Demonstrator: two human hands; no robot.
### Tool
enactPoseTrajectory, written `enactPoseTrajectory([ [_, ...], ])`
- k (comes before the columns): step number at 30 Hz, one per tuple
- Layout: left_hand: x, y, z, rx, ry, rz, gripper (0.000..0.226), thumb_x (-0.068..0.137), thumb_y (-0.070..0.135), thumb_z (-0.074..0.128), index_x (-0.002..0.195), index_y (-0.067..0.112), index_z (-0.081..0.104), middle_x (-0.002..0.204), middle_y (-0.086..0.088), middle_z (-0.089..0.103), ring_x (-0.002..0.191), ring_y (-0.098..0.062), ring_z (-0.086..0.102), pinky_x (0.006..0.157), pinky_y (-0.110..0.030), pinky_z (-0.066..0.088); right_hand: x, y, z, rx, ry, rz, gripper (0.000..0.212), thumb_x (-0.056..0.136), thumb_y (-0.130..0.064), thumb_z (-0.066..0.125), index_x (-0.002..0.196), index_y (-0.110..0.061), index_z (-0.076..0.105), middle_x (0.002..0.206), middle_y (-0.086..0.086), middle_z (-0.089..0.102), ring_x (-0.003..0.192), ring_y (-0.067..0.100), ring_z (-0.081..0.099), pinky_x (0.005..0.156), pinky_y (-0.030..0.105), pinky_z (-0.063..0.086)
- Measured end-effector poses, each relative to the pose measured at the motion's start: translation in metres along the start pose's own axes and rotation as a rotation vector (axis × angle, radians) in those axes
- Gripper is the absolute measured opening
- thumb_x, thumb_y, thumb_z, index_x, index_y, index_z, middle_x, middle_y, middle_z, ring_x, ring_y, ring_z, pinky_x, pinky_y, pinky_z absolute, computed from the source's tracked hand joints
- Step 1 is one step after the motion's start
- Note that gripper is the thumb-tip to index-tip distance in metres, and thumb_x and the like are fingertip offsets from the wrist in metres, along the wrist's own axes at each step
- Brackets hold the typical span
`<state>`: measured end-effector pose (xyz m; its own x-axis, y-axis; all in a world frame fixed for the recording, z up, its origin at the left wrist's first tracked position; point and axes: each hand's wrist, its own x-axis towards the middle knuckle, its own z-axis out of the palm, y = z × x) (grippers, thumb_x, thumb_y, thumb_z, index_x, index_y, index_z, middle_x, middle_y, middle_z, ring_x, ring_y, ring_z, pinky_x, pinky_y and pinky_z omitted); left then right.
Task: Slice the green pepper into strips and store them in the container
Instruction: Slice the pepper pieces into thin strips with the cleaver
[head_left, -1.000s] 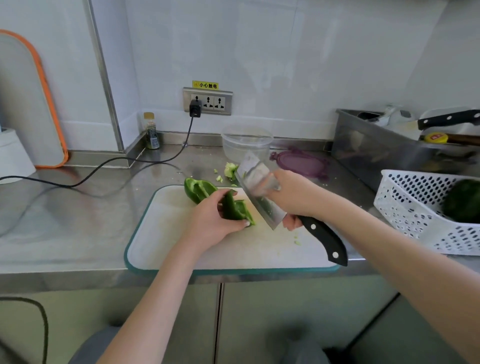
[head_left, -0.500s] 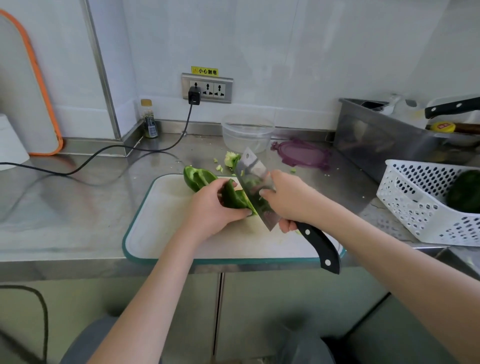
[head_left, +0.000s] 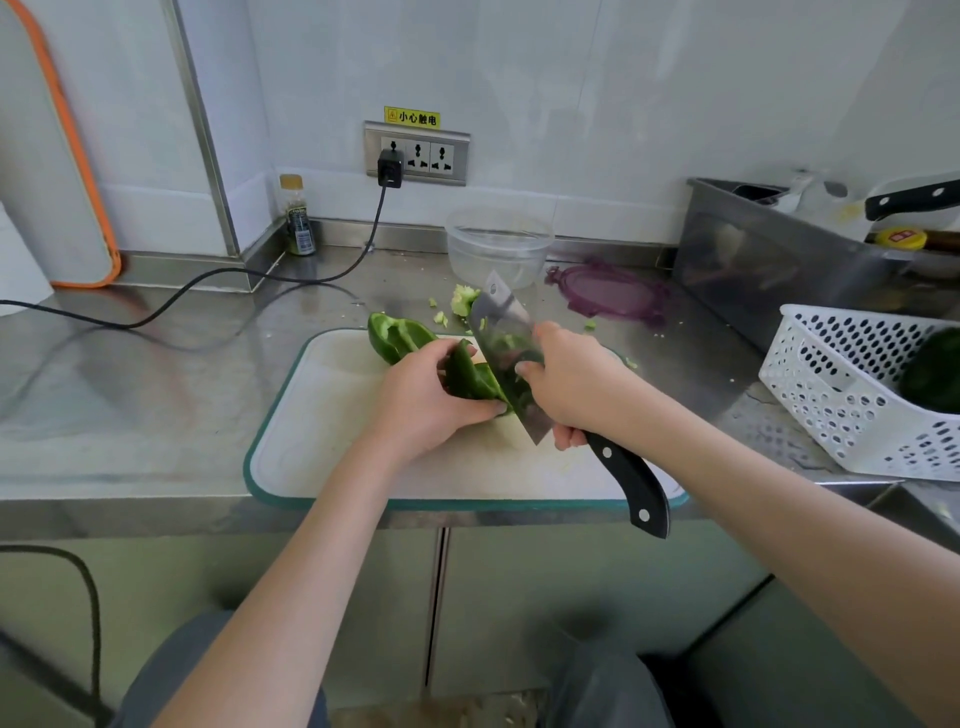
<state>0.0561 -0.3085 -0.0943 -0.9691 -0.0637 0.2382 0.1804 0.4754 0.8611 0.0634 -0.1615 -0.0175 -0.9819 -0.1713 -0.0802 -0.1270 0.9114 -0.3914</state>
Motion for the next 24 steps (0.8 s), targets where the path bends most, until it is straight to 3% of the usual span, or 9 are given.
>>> enactPoseTrajectory([
  [5,0.0,0.0,0.001,0.0,-0.002,0.008,0.068,0.059,0.032,0.087,0.119,0.026,0.057,0.114,0.012,0.062,0.106,-0.011,0.058,0.094,-0.037,0.051,-0.001,-0.003,0.003,-0.055,-0.004,0.014,0.021,0.094,-0.014,0.054,0.106,-0.007,0.037,0.06,0.0,0.048,0.039,0.014,0.048,0.03,0.022,0.042],
  [7,0.001,-0.002,0.002,-0.003,0.0,0.012,0.067,0.058,0.032,0.088,0.118,0.026,0.058,0.113,0.012,0.064,0.104,-0.011,0.06,0.093,-0.037,0.052,-0.005,-0.001,0.008,-0.069,0.049,-0.051,0.016,0.096,-0.015,0.047,0.108,-0.007,0.039,0.068,0.003,0.05,0.046,0.012,0.045,0.025,0.014,0.036],
  [9,0.002,-0.003,0.002,0.004,0.0,0.019,0.068,0.056,0.035,0.087,0.117,0.025,0.059,0.111,0.011,0.065,0.103,-0.012,0.061,0.091,-0.039,0.053,-0.006,-0.002,0.009,-0.047,0.049,-0.067,0.021,0.098,-0.016,0.037,0.116,-0.005,0.041,0.075,0.005,0.054,0.042,0.012,0.045,0.02,0.009,0.026],
  [12,0.002,-0.004,0.003,0.007,0.005,0.028,0.067,0.056,0.037,0.087,0.116,0.027,0.059,0.11,0.012,0.066,0.102,-0.011,0.061,0.09,-0.038,0.053,0.0,-0.006,0.006,-0.017,-0.068,0.015,0.026,0.1,-0.012,0.036,0.125,-0.006,0.037,0.092,0.003,0.064,0.028,0.012,0.048,0.022,0.015,0.033],
  [15,0.003,-0.004,0.003,0.007,0.005,0.037,0.07,0.057,0.035,0.087,0.12,0.025,0.058,0.112,0.011,0.065,0.104,-0.011,0.061,0.092,-0.037,0.052,0.005,-0.01,0.006,-0.071,-0.092,0.018,0.025,0.099,-0.01,0.041,0.123,-0.004,0.035,0.066,0.011,0.055,0.035,0.017,0.05,0.028,0.021,0.04],
  [18,0.004,-0.006,0.005,0.004,-0.004,0.036,0.073,0.055,0.037,0.087,0.121,0.023,0.057,0.113,0.01,0.065,0.105,-0.012,0.06,0.093,-0.038,0.052,0.008,-0.012,0.007,-0.107,-0.092,0.011,0.018,0.096,-0.005,0.044,0.114,-0.004,0.039,0.065,0.014,0.054,0.037,0.018,0.051,0.034,0.028,0.045],
  [24,0.002,-0.004,0.003,-0.02,0.014,0.028,0.069,0.055,0.031,0.089,0.116,0.021,0.059,0.113,0.011,0.064,0.105,-0.014,0.061,0.093,-0.039,0.052,0.026,-0.012,0.002,-0.18,-0.169,0.031,0.016,0.1,-0.01,0.037,0.11,0.002,0.041,0.028,0.003,0.05,0.025,0.014,0.048,0.04,0.027,0.047],
])
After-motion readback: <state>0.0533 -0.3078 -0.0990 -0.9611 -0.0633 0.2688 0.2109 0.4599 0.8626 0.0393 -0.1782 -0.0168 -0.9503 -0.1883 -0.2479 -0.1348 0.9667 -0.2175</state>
